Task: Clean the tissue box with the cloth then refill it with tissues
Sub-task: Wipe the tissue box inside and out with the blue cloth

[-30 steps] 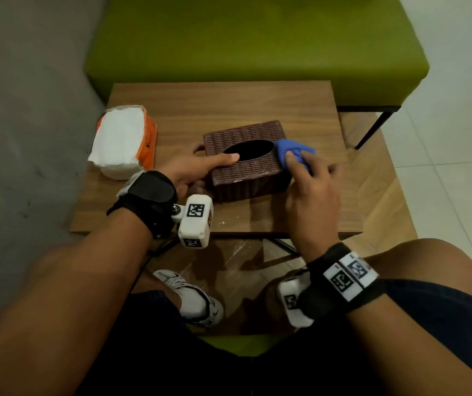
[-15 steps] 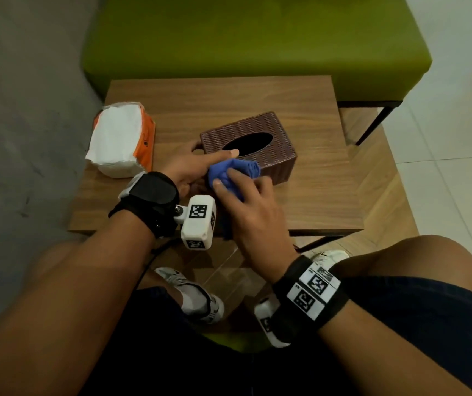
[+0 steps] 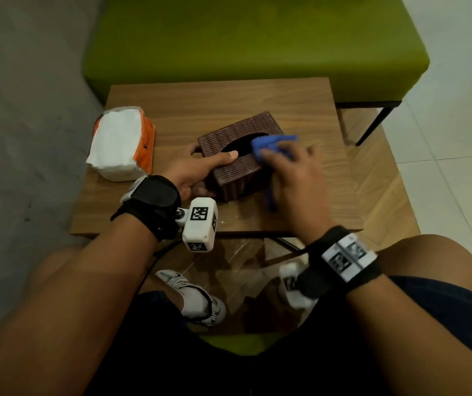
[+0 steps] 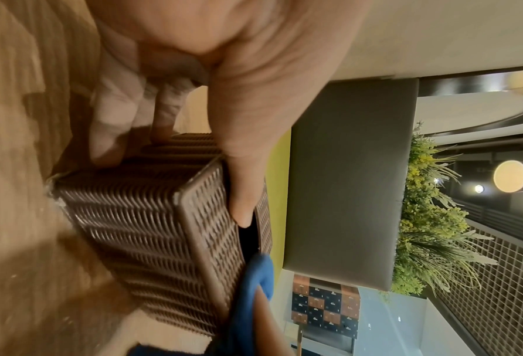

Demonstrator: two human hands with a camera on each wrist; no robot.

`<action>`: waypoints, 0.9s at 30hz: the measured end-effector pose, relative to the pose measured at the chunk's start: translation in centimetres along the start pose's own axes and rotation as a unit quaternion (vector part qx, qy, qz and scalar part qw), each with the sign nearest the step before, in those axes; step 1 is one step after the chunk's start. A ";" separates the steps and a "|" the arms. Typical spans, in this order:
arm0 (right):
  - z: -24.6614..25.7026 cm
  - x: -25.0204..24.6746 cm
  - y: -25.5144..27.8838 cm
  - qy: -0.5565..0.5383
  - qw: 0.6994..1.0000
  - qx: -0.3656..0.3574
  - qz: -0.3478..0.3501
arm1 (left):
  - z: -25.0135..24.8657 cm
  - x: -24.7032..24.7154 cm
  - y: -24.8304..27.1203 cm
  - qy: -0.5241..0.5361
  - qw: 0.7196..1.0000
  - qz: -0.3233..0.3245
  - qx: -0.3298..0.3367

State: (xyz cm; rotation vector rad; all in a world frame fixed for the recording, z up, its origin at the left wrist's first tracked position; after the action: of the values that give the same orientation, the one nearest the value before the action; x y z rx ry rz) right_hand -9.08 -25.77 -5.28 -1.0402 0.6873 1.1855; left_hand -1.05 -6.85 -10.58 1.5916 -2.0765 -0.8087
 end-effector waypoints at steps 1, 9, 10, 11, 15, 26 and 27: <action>-1.6 -0.9 -0.5 -0.021 0.998 0.050 -0.035 | 0.1 0.0 0.1 0.004 1.000 0.001 -0.001; 2.4 0.5 1.2 -0.005 0.999 -0.035 0.017 | 0.4 -0.1 -0.1 0.005 1.000 -0.015 0.000; 0.2 -0.5 0.2 -0.013 1.000 0.014 -0.023 | 0.4 -0.1 0.0 0.007 1.000 -0.011 -0.002; -0.9 -1.2 -0.5 -0.021 0.997 0.051 -0.051 | 0.4 -0.2 0.0 0.007 1.000 -0.009 -0.002; 5.7 1.6 1.7 0.006 0.999 -0.037 0.013 | 0.2 -0.1 -0.1 0.002 1.000 -0.012 0.005; 6.3 2.3 1.2 0.006 0.998 -0.058 0.028 | 0.1 -0.4 -0.2 -0.024 1.000 -0.014 0.013; 5.8 2.3 0.9 0.010 0.997 -0.073 0.036 | 0.2 -0.4 -0.3 -0.026 1.000 -0.011 0.012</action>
State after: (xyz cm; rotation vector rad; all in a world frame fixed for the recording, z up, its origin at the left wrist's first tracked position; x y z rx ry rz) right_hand -9.78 -19.56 -5.22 -1.1587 0.6675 1.3047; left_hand -0.82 -6.45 -10.92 1.6244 -2.1160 -0.8459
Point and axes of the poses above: each hand's wrist, its own y-axis away from the middle knuckle, its own x-axis out of the palm, z = x × y, the point moved 8 cm from there along -y, towards the middle knuckle, and after that the axes turned 5 degrees about z, right-handed, at the moved point
